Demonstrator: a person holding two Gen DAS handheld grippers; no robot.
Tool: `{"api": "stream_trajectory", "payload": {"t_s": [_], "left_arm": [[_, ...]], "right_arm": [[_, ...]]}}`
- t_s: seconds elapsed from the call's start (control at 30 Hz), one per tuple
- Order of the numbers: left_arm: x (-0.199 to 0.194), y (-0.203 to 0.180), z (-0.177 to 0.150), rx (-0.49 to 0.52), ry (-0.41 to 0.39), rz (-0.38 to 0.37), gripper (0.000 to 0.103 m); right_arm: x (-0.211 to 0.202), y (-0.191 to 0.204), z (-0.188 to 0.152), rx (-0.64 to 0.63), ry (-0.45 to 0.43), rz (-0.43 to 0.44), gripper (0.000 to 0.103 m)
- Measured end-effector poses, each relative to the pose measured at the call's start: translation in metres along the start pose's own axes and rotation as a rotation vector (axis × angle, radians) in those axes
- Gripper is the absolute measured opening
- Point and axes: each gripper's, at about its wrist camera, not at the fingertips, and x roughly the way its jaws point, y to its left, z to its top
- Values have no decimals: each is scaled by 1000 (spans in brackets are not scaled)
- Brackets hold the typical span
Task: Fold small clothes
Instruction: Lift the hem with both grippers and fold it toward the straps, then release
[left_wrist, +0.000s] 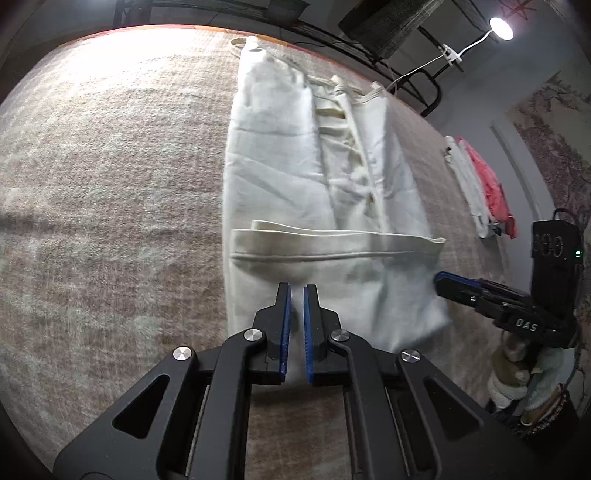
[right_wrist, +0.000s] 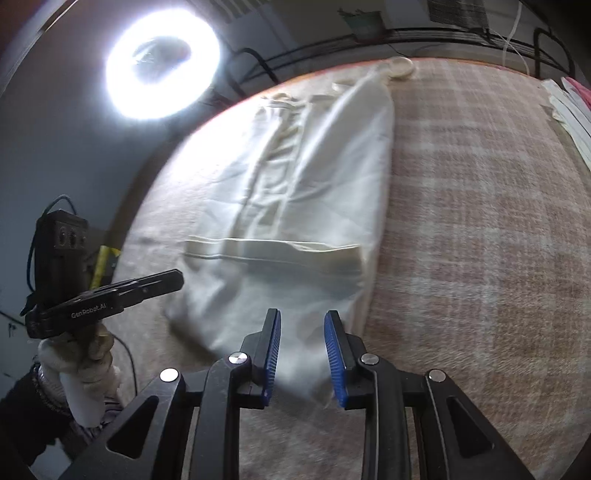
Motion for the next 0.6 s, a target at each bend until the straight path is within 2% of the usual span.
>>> {"api": "stream_trajectory", "payload": {"t_s": [0.1, 0.2, 0.37, 0.47, 0.6], "left_arm": [[2, -1, 1, 39, -17, 49, 3], [4, -10, 0, 106, -31, 110, 3], [6, -18, 0, 144, -42, 152, 3], [5, -17, 1, 149, -45, 181, 3], [4, -25, 5, 182, -60, 239, 3]], "right_arm": [[3, -3, 4, -10, -9, -71, 27], [7, 5, 6, -81, -10, -157, 29], [14, 15, 8, -142, 2, -228, 29], [14, 10, 9, -128, -4, -250, 26], [8, 7, 10, -129, -15, -291, 27]]}}
